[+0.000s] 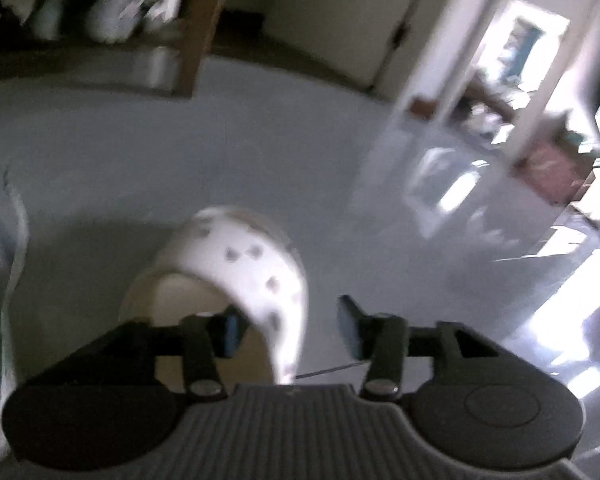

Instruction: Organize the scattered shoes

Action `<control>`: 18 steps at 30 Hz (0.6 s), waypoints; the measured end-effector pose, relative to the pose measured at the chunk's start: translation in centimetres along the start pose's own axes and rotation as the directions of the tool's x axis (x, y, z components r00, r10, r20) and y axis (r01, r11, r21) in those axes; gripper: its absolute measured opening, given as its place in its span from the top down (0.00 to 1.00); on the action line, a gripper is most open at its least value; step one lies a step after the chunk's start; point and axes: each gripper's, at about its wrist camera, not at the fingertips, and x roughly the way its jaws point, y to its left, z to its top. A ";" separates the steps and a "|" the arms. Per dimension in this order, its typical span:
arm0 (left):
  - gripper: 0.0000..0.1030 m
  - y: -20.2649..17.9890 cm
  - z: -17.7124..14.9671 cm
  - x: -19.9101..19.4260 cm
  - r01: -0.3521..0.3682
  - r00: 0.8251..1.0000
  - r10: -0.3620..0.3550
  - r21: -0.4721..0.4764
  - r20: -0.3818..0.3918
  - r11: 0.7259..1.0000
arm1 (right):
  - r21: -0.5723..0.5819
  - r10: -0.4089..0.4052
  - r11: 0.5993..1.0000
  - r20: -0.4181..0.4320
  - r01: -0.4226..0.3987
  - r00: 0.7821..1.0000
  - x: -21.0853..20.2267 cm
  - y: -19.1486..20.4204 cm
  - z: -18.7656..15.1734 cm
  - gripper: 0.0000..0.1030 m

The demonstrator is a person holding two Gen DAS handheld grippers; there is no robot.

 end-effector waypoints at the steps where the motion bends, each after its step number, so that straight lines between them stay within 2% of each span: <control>1: 0.33 0.4 -0.1 -0.4 0.006 1.000 -0.006 -0.002 -0.001 1.000 | -0.005 0.009 1.000 -0.006 -0.009 1.000 -1.3 0.3 0.2 0.41; 2: 0.33 0.8 -0.2 -0.9 0.013 1.000 -0.013 -0.006 -0.002 1.000 | -0.011 0.018 1.000 -0.011 -0.019 1.000 -2.6 0.6 0.5 0.41; 5: 0.33 2.9 -1.0 -2.7 0.018 1.000 -0.018 -0.036 0.005 0.999 | 0.006 0.111 0.994 -0.004 -0.111 0.994 -5.9 1.2 1.1 0.39; 7: 0.33 4.1 -1.4 -3.3 0.006 1.000 -0.006 -0.069 0.003 0.998 | -0.008 0.097 0.995 0.036 -0.096 0.995 -7.6 2.0 1.7 0.37; 8: 0.33 5.0 -1.6 -3.6 0.006 1.000 -0.007 -0.103 -0.005 0.995 | -0.028 0.047 0.999 0.043 -0.046 0.998 -7.8 2.5 2.1 0.37; 9: 0.33 5.6 -1.7 -3.8 0.012 1.000 -0.013 -0.129 -0.011 0.992 | -0.053 0.004 0.999 0.043 -0.001 0.999 -7.2 2.9 2.2 0.37; 11: 0.33 6.5 -1.7 -4.0 0.021 0.999 -0.025 -0.157 -0.023 0.987 | -0.089 -0.026 0.996 0.023 0.028 0.999 -6.1 3.2 2.2 0.37; 13: 0.33 6.9 -1.8 -4.2 0.007 1.000 -0.010 -0.142 -0.018 0.990 | -0.047 0.021 0.999 -0.032 -0.022 0.999 -6.0 2.9 2.7 0.37; 14: 0.33 6.9 -1.8 -4.4 -0.002 1.000 0.000 -0.130 -0.014 0.992 | 0.002 0.091 0.996 -0.025 -0.091 0.996 -6.6 2.6 3.1 0.37; 15: 0.33 6.9 -1.9 -4.5 -0.008 1.000 0.007 -0.121 -0.012 0.993 | 0.040 0.156 0.987 -0.013 -0.155 0.988 -7.3 2.5 3.3 0.37; 16: 0.33 6.9 -2.0 -4.6 -0.013 1.000 0.012 -0.116 -0.011 0.993 | 0.048 0.171 0.984 -0.012 -0.170 0.985 -7.3 2.7 3.4 0.37; 18: 0.33 6.9 -2.3 -4.6 -0.014 1.000 0.012 -0.115 -0.016 0.993 | 0.105 0.256 0.963 -0.053 -0.250 0.965 -8.1 3.6 3.9 0.37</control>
